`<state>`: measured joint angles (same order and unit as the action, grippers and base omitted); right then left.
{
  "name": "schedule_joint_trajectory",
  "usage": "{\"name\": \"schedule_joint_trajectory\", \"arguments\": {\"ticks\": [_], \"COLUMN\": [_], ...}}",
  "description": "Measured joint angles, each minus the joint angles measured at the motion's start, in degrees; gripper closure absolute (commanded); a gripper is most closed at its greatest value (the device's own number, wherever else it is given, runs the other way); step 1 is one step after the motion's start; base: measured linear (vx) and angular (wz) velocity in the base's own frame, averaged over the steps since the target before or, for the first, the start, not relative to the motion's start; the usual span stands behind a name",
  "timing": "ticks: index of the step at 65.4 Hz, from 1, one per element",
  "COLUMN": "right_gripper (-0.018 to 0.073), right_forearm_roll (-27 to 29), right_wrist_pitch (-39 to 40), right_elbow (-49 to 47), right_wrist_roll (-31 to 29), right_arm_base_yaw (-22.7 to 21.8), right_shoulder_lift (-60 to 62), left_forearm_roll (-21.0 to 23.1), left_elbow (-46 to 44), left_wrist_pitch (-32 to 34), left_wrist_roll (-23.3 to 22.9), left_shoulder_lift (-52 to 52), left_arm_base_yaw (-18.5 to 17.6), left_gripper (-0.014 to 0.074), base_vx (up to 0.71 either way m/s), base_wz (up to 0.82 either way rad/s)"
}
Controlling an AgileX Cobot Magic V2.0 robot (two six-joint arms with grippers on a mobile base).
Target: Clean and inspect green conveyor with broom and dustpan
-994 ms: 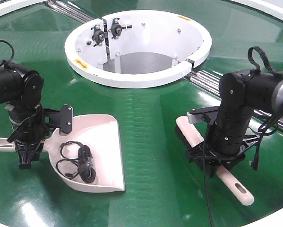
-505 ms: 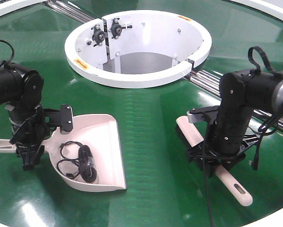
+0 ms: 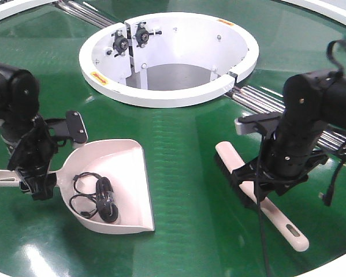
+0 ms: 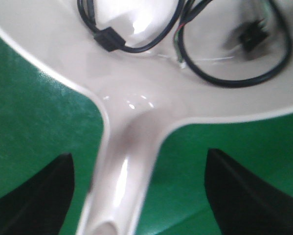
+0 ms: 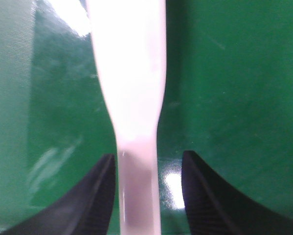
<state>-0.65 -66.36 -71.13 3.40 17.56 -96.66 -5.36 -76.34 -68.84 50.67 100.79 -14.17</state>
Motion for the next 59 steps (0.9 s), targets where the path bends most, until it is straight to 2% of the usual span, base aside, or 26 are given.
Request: {"name": "schedule_joint_trajectory", "arguments": {"ticks": [11, 28, 44, 59], "right_gripper": [0.0242, 0.0244, 0.0244, 0.0244], "right_forearm_roll": [-0.44, -1.71, -3.67, -4.58], "right_wrist_pitch": [1.64, 7.91, 15.67, 27.18], "right_elbow": [0.0, 0.06, 2.47, 15.91], "right_wrist_roll": [0.0, 0.0, -0.39, -0.33], "right_arm_base_yaw": [0.0, 0.0, 0.0, 0.0], "right_shoulder_lift": [6.1, 18.79, 32.34, 47.55], "left_forearm_roll": [4.0, 7.84, 14.57, 17.11], "left_elbow": [0.0, 0.0, 0.0, 2.35], "left_wrist_pitch": [-0.59, 0.72, 6.16, 11.2], "left_wrist_roll": [-0.77, -1.26, -7.77, -14.73], "left_shoulder_lift": [-6.18, -19.91, -34.38, -46.3], "left_arm_base_yaw": [0.0, -0.07, -0.07, -0.07], "left_gripper": [0.0074, 0.012, 0.0185, 0.0242], "base_vx": [0.0, 0.0, 0.0, 0.0], "base_wz": [0.0, 0.0, 0.0, 0.0]}}
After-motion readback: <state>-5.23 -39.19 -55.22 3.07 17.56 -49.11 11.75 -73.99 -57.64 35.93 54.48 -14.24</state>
